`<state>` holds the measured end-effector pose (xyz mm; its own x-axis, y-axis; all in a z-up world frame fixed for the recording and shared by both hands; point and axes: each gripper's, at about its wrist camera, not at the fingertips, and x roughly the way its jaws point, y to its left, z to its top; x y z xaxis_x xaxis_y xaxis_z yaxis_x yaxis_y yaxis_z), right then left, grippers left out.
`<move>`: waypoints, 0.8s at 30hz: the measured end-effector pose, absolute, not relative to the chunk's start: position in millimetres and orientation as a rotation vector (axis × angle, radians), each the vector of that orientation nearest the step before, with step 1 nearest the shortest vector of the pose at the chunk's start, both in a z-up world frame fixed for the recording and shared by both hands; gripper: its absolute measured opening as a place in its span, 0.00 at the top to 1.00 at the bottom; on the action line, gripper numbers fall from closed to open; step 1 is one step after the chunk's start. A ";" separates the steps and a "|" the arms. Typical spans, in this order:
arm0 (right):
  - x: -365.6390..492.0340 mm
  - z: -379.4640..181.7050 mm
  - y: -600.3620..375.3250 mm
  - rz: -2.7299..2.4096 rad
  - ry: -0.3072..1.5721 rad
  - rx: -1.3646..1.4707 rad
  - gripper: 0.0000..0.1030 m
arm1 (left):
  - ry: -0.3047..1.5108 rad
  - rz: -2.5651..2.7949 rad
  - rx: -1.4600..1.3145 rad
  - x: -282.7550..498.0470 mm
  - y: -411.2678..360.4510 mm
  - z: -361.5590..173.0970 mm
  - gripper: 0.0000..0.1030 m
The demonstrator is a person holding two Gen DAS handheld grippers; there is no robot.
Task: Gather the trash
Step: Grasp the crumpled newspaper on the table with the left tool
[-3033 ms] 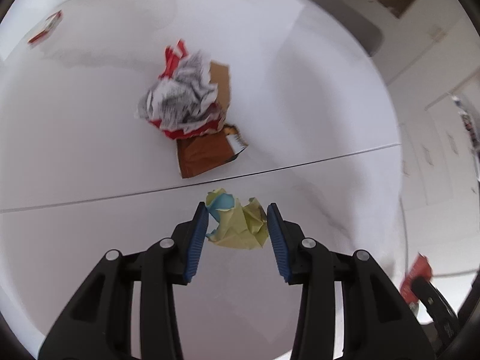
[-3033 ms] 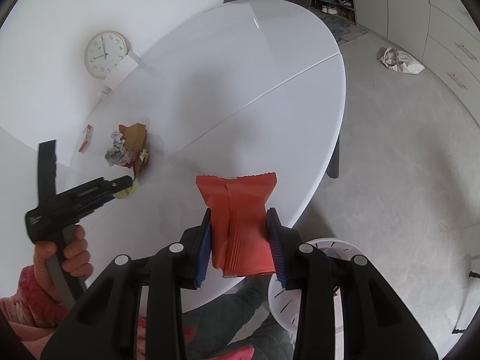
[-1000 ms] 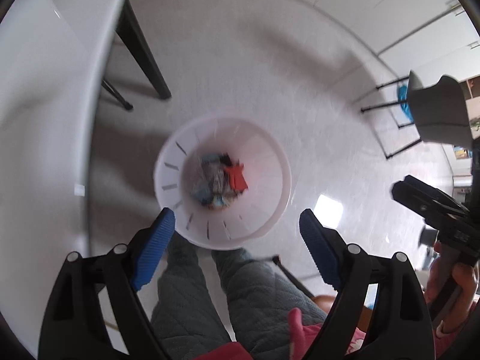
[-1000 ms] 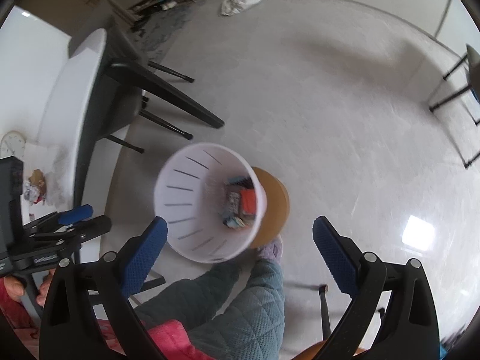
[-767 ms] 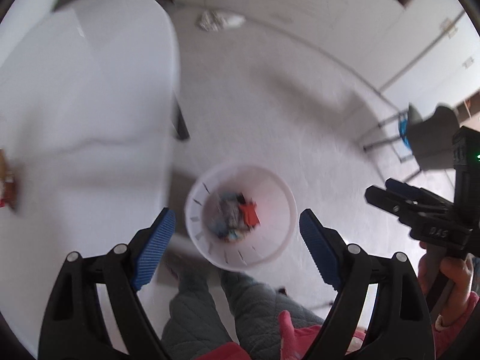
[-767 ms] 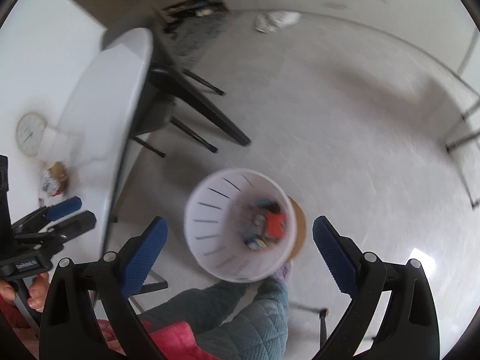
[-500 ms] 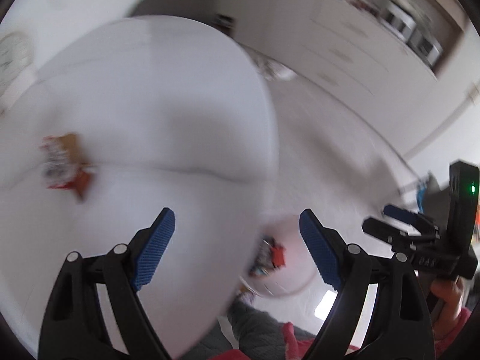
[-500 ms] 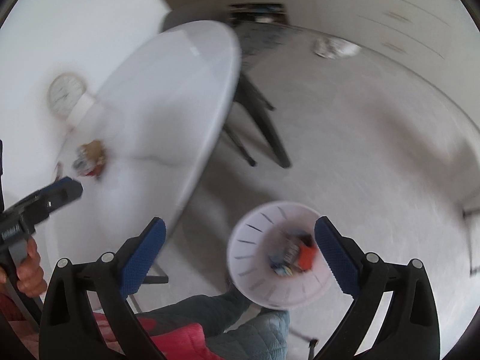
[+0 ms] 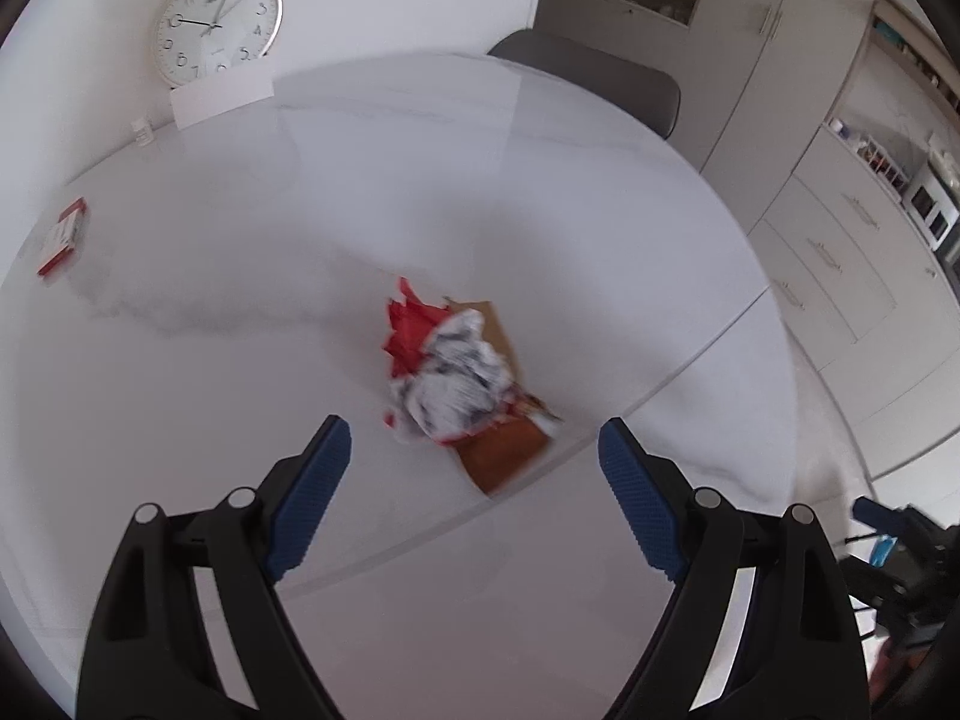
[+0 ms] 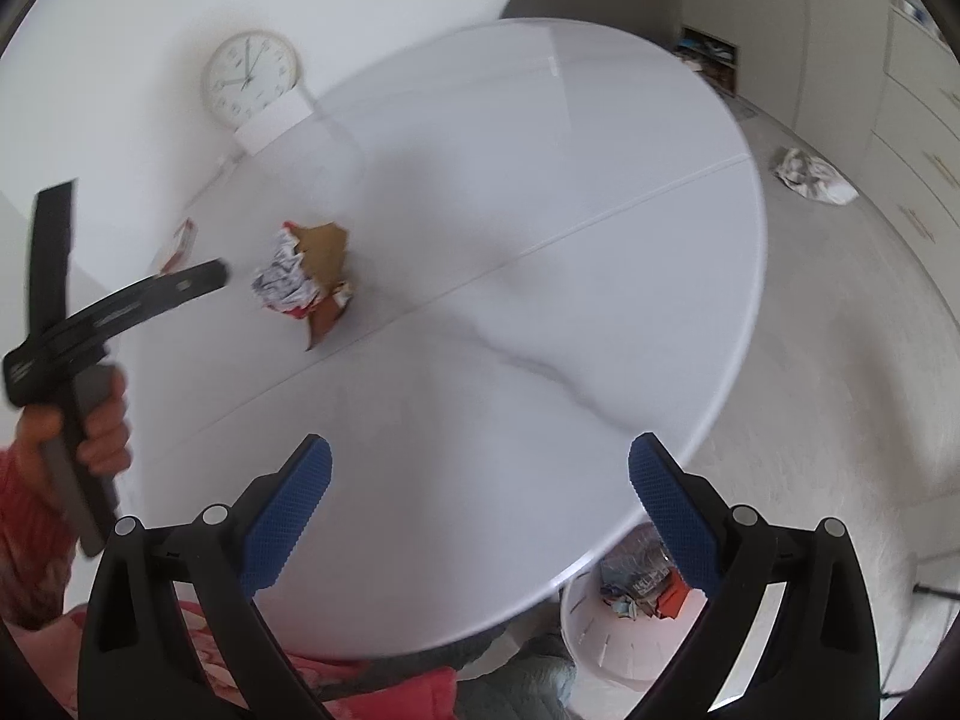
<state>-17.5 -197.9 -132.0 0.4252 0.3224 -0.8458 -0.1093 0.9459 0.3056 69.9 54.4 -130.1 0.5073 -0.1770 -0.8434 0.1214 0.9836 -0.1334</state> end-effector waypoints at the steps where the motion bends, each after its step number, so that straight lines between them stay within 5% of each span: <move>1: -15.0 -132.3 -192.3 0.275 1.106 0.204 0.04 | 1.035 -0.194 -0.046 78.1 56.1 -137.6 0.30; 10: 8.4 -141.2 -156.5 0.296 1.173 0.178 0.04 | 1.105 -0.259 -0.032 112.9 53.0 -182.6 0.65; 24: 48.7 -133.0 -110.5 0.452 1.160 0.081 0.04 | 1.032 -0.333 -0.195 78.4 70.6 -140.2 0.67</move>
<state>48.7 -110.5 -133.0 0.3205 0.3850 -0.8655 -0.3026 0.9074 0.2916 78.4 70.6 -140.2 0.4696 -0.3604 -0.8060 0.1785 0.9328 -0.3131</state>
